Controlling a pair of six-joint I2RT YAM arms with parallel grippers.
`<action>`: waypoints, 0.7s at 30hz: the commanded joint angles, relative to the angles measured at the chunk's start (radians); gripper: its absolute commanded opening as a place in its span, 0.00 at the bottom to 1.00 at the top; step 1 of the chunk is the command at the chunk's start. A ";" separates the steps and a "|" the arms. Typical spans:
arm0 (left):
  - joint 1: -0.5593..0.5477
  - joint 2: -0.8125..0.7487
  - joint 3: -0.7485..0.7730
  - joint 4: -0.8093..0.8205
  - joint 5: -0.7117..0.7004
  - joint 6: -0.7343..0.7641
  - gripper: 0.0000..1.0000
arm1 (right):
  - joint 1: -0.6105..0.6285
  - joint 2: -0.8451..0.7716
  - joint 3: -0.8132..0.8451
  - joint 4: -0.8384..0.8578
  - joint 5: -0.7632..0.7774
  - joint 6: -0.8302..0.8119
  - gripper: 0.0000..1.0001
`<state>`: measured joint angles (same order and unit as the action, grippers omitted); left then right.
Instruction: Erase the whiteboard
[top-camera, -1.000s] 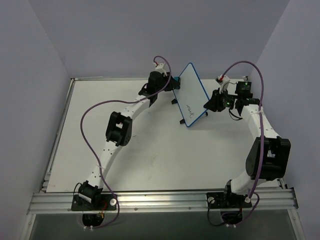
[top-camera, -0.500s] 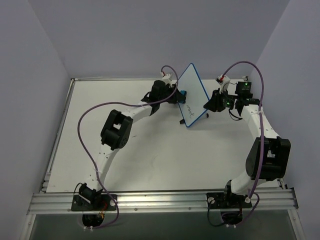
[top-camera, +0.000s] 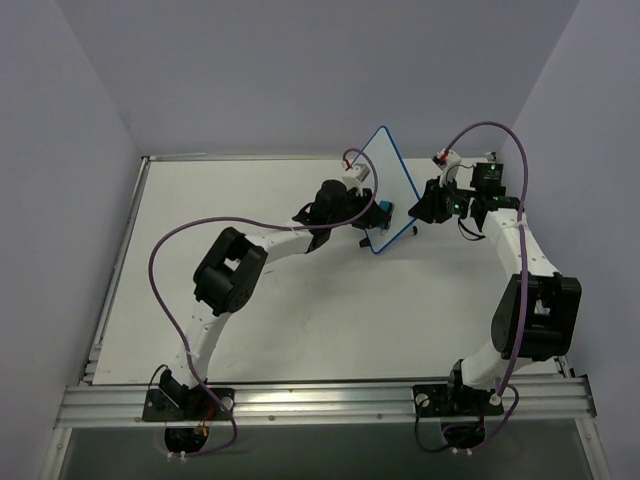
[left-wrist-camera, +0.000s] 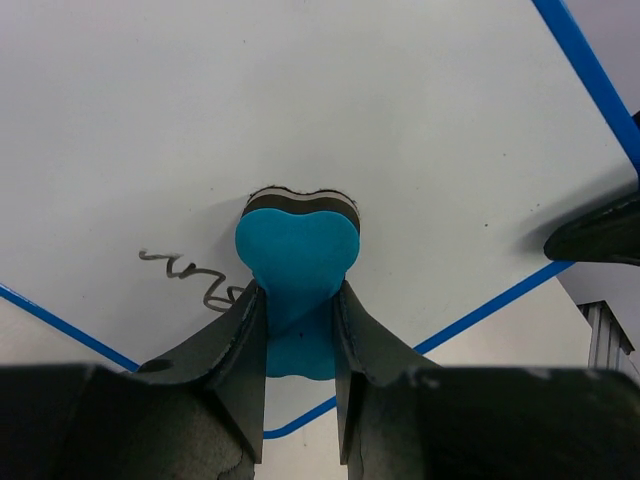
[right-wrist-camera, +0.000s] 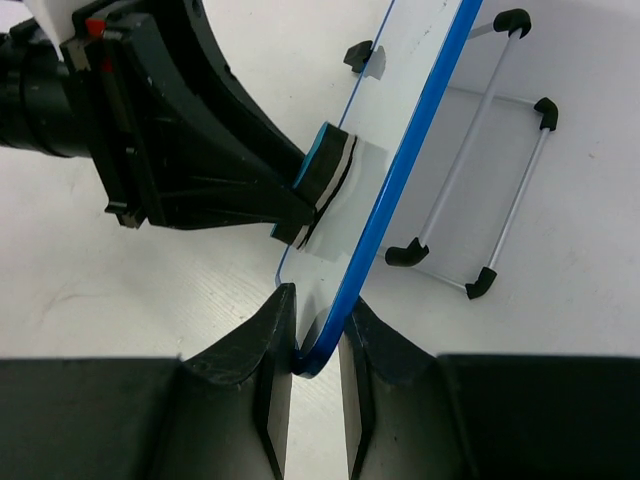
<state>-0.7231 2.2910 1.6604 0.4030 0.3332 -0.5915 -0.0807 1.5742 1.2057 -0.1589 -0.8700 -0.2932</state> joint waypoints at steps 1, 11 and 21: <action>-0.072 -0.033 -0.048 -0.006 -0.003 0.001 0.02 | 0.038 -0.003 -0.001 -0.045 -0.049 -0.066 0.00; 0.054 0.093 0.042 -0.121 -0.060 -0.082 0.02 | 0.044 -0.005 0.000 -0.047 -0.049 -0.067 0.00; 0.063 0.176 0.160 -0.234 -0.070 -0.090 0.02 | 0.048 0.003 0.003 -0.048 -0.049 -0.069 0.00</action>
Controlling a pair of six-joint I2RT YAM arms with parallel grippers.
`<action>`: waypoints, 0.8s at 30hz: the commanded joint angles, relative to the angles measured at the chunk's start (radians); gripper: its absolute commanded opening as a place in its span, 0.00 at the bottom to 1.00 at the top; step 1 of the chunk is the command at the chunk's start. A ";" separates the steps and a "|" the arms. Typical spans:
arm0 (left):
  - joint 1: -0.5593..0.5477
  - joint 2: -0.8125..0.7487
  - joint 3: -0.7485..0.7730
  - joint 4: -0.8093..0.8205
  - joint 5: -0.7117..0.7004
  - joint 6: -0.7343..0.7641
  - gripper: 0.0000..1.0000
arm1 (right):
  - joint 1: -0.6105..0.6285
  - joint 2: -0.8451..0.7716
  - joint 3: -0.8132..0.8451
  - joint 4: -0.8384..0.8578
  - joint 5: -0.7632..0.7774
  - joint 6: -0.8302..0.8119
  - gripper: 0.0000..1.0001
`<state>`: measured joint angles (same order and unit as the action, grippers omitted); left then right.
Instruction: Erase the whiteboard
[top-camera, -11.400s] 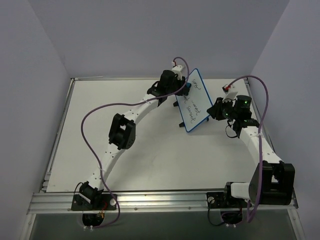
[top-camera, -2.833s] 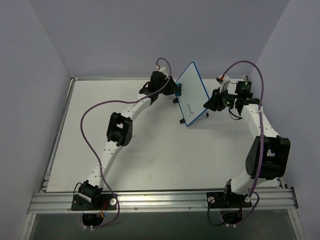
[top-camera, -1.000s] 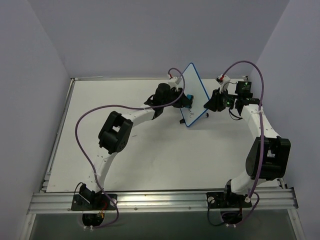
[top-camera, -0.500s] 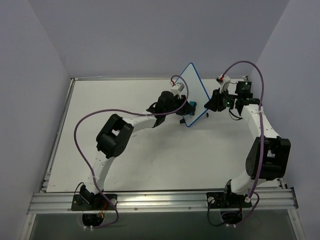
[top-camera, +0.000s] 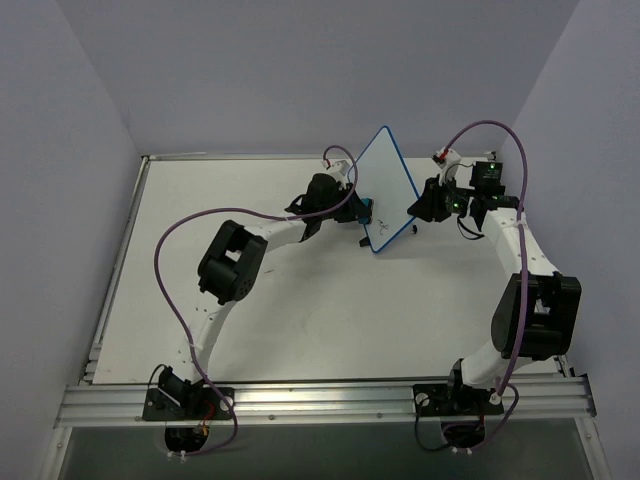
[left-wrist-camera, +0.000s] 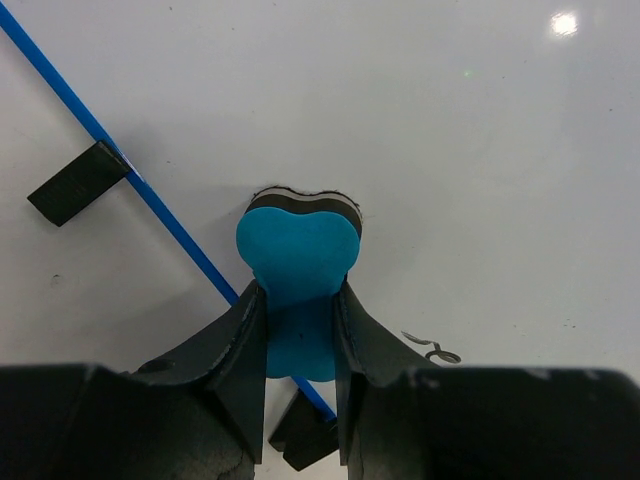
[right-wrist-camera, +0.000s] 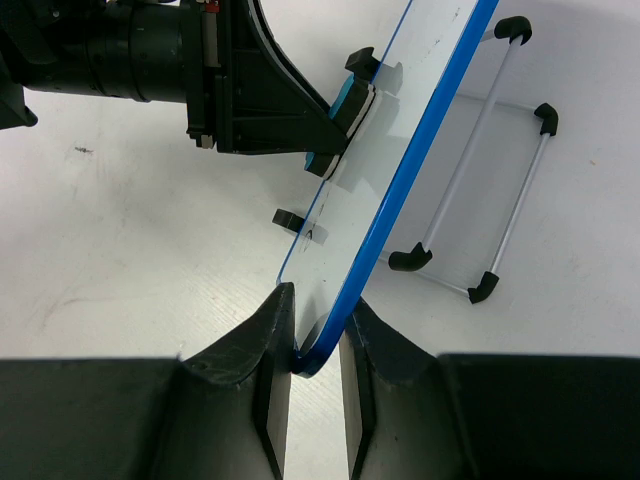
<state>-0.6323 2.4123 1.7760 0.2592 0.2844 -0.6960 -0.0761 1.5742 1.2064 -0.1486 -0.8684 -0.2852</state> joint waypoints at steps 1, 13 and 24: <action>-0.030 0.053 0.048 -0.089 -0.010 0.019 0.02 | 0.044 0.001 0.002 -0.059 -0.047 -0.077 0.00; -0.193 -0.126 -0.101 0.080 0.084 0.090 0.02 | 0.047 0.004 0.002 -0.054 -0.044 -0.074 0.00; -0.299 -0.174 -0.165 0.147 0.107 0.046 0.02 | 0.050 0.004 0.002 -0.054 -0.047 -0.074 0.00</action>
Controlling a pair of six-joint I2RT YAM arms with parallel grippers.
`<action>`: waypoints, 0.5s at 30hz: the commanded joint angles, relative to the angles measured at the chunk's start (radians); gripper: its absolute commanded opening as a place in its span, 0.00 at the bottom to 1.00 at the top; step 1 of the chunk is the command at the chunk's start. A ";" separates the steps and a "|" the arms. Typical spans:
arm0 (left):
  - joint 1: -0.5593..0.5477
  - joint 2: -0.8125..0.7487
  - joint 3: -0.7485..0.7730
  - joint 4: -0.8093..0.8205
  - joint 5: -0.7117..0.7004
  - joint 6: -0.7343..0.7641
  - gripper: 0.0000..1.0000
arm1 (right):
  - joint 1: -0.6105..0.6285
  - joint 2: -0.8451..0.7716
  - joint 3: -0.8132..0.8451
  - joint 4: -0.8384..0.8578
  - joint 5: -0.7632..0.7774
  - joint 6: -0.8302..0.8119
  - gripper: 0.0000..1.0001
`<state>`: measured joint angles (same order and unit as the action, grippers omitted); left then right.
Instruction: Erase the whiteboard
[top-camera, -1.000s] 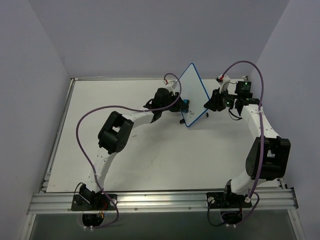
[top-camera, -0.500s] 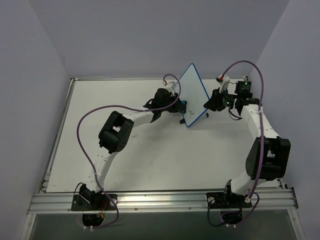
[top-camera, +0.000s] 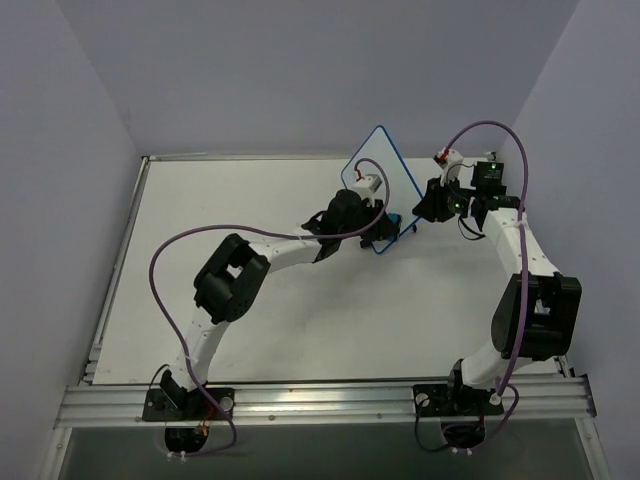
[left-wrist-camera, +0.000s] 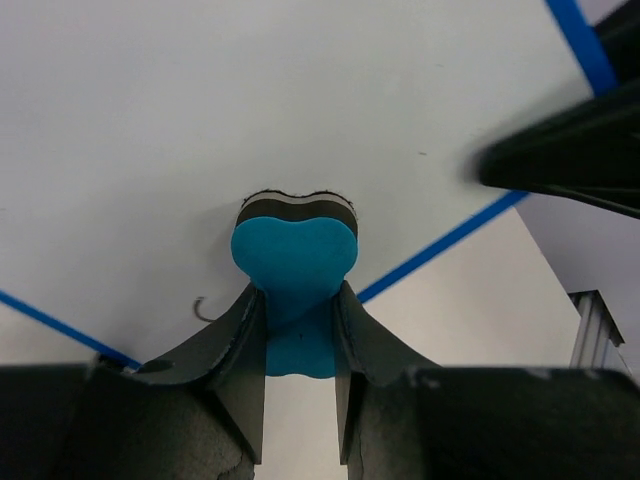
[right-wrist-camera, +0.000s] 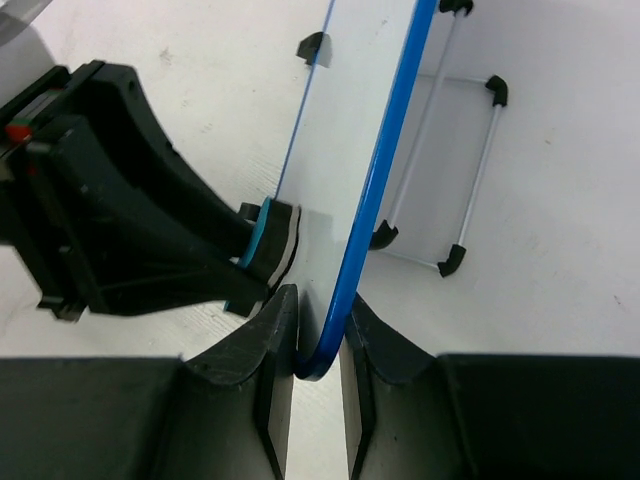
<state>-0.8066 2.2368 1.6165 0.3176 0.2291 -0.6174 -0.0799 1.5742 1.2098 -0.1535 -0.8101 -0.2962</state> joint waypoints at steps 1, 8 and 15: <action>-0.124 0.003 -0.013 0.093 0.159 -0.036 0.02 | 0.054 0.001 -0.001 -0.050 -0.104 -0.063 0.00; -0.069 0.018 -0.017 0.031 0.032 -0.065 0.02 | 0.055 0.000 -0.004 -0.050 -0.104 -0.063 0.00; 0.063 0.034 -0.041 0.000 -0.025 -0.101 0.02 | 0.055 -0.003 -0.006 -0.043 -0.107 -0.061 0.00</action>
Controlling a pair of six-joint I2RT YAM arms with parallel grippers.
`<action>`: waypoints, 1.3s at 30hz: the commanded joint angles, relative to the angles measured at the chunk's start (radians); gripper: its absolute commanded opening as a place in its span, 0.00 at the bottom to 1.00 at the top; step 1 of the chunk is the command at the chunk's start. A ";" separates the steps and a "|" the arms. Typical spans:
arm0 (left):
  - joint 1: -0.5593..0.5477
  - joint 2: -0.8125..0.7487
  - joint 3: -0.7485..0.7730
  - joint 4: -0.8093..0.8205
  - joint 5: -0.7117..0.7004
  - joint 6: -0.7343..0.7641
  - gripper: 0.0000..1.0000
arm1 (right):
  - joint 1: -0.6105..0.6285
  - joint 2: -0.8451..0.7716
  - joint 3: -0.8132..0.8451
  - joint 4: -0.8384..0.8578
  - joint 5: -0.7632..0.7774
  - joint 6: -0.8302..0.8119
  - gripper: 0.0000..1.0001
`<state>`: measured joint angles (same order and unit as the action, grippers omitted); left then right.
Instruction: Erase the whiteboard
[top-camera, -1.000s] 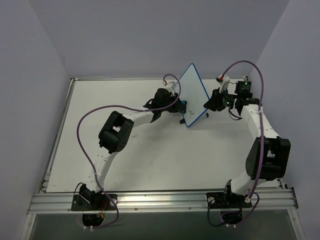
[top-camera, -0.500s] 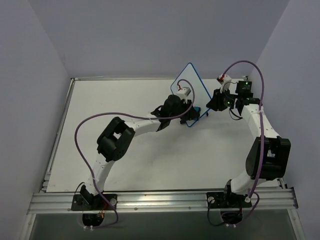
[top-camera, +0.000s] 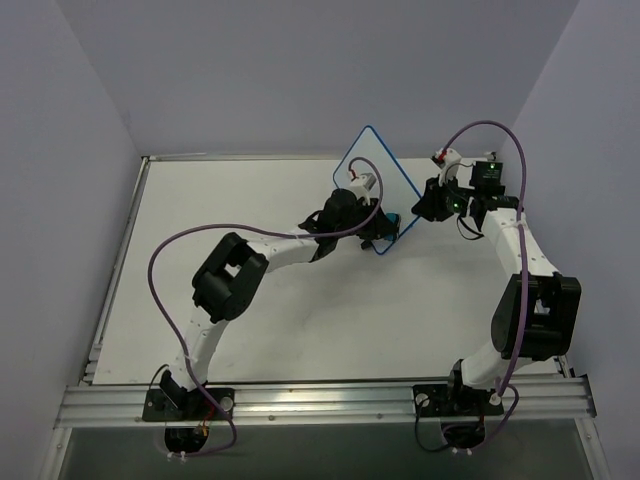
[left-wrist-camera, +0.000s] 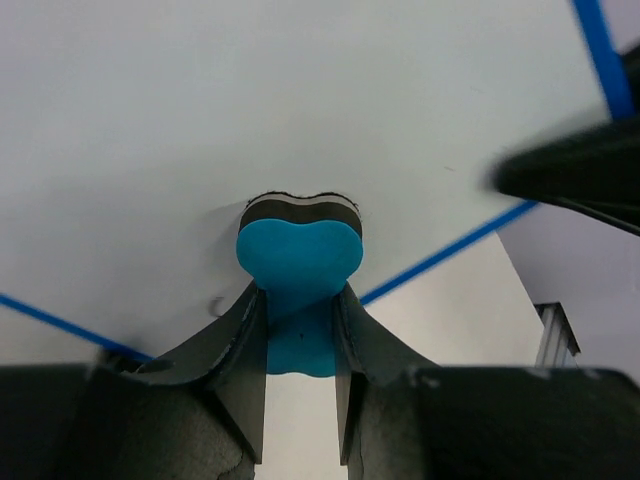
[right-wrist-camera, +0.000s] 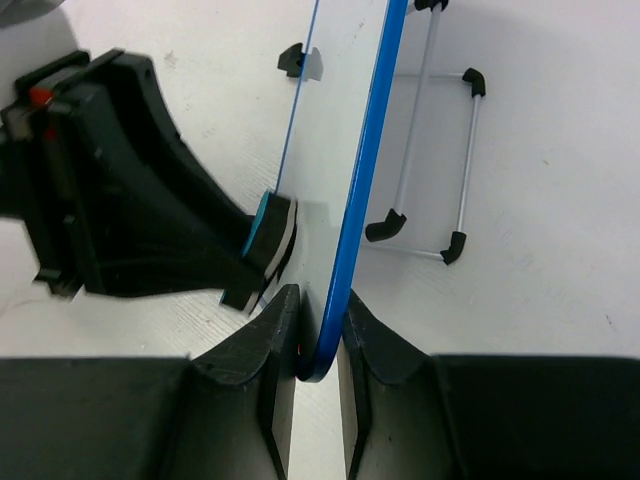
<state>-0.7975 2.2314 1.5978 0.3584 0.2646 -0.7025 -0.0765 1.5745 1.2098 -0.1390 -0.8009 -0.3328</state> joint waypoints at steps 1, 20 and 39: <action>0.060 0.037 -0.024 -0.056 -0.071 -0.009 0.02 | 0.052 -0.001 -0.006 -0.053 -0.115 -0.020 0.00; -0.025 0.034 -0.062 -0.040 -0.245 -0.055 0.02 | 0.058 -0.008 -0.015 -0.036 -0.124 -0.005 0.00; -0.112 -0.019 -0.119 0.267 -0.265 -0.190 0.02 | 0.061 -0.014 -0.021 -0.037 -0.130 -0.009 0.00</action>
<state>-0.8082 2.2478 1.4803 0.4538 -0.1234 -0.8284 -0.0608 1.5715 1.2098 -0.1078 -0.8429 -0.3069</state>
